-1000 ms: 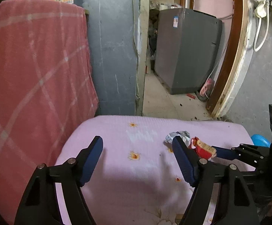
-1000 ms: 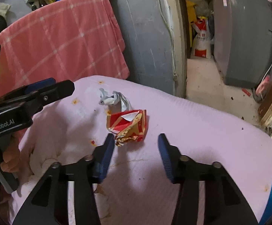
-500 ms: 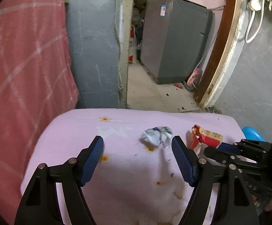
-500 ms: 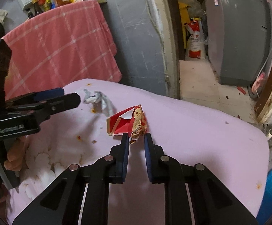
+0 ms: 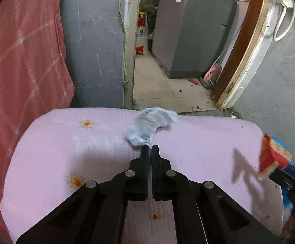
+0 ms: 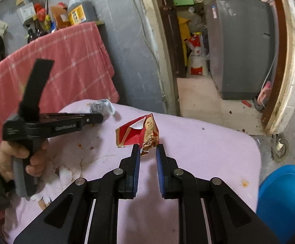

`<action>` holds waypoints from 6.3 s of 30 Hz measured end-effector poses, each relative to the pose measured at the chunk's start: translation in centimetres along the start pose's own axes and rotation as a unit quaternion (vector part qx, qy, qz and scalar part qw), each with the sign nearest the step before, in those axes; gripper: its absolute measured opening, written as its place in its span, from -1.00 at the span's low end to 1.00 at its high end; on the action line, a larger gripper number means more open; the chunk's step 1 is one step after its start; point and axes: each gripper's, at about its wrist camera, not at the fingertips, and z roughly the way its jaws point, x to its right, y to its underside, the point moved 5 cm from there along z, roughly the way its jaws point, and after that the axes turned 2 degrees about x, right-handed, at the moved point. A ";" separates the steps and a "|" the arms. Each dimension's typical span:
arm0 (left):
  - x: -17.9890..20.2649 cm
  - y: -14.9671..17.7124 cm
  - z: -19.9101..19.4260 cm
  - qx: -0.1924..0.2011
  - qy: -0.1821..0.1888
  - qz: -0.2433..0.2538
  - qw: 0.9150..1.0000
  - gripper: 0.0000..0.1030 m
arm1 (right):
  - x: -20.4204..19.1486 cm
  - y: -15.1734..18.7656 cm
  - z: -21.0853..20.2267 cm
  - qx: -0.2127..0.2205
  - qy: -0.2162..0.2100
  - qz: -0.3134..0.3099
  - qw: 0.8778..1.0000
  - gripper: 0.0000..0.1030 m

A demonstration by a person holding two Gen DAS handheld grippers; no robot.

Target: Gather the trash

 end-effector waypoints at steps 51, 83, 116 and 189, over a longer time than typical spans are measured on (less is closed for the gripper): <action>11.8 -0.3 -14.4 0.225 0.087 0.018 0.970 -0.79 | 1.0 -1.1 -13.4 0.169 0.052 0.027 0.984 -0.73; 36.1 3.1 -19.4 0.284 0.200 0.113 0.931 -0.75 | 12.1 4.5 -31.7 0.240 0.249 0.054 0.937 -0.70; 30.1 4.7 -18.4 0.236 0.152 0.048 0.959 0.85 | 12.5 6.3 -29.8 0.195 0.222 0.105 0.950 0.01; 8.4 30.3 -34.4 0.295 -0.017 -0.030 0.955 0.97 | -14.3 19.3 -30.6 0.211 0.200 0.032 0.956 1.00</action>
